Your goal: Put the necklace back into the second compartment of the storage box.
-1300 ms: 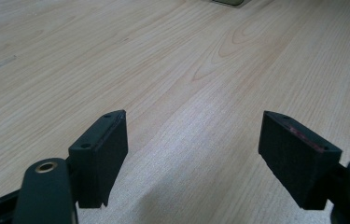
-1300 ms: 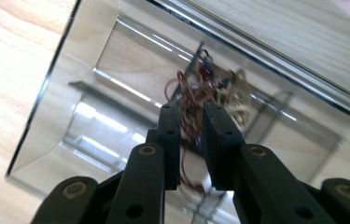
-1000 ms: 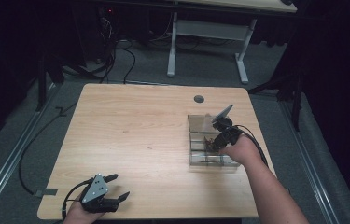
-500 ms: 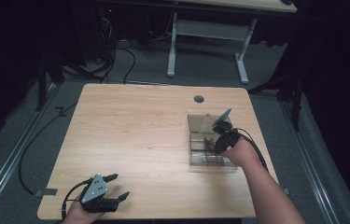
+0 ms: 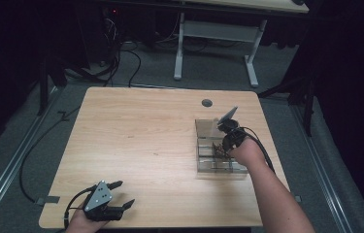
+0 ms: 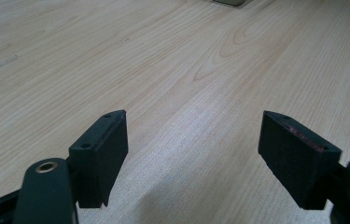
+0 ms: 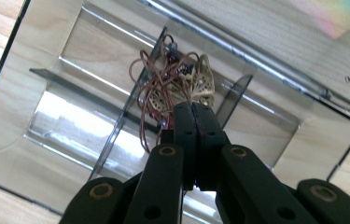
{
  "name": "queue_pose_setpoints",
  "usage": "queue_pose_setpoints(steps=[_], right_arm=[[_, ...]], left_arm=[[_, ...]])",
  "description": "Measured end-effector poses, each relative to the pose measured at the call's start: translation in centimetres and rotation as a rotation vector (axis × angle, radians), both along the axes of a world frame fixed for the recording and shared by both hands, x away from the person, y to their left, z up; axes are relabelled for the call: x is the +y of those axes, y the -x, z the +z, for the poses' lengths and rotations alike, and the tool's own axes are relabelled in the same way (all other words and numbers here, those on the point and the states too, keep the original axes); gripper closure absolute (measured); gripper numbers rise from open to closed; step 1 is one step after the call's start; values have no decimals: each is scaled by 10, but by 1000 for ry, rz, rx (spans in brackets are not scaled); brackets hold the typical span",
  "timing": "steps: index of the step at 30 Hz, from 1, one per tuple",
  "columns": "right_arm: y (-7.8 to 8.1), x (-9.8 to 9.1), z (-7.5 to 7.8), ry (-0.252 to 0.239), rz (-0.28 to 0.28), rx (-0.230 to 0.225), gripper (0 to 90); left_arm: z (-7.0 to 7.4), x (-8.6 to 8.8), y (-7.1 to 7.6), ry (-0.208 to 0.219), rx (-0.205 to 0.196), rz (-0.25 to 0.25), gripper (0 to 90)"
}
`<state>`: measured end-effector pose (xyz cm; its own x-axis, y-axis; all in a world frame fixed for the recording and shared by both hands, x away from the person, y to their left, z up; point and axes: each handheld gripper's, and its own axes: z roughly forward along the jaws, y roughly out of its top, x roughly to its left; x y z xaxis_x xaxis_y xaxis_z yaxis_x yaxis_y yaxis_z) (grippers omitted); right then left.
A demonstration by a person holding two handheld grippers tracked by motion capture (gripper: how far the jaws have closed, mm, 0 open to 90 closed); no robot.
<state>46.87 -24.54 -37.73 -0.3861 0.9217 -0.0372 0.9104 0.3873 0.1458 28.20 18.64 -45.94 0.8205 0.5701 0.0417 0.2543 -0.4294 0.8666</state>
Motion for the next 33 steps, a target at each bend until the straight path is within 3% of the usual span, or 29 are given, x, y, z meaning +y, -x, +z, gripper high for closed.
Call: queue_pose_setpoints(steps=[7, 9, 16, 25, 33], right_arm=[[-7, 3, -20, 20, 2, 49, 894], [-7, 3, -21, 23, 0, 45, 854], [-1, -3, 1, -48, -36, 12, 733], [22, -10, 24, -107, -41, 12, 728], [49, -15, 29, -134, -46, 23, 730]], left_arm=[[0, 0, 0, -2, 2, -1, 246], [0, 0, 0, -2, 2, -2, 246], [0, 1, 0, 5, 3, -2, 245], [0, 0, 0, 0, 4, -2, 245], [0, 0, 0, 0, 4, -2, 245]])
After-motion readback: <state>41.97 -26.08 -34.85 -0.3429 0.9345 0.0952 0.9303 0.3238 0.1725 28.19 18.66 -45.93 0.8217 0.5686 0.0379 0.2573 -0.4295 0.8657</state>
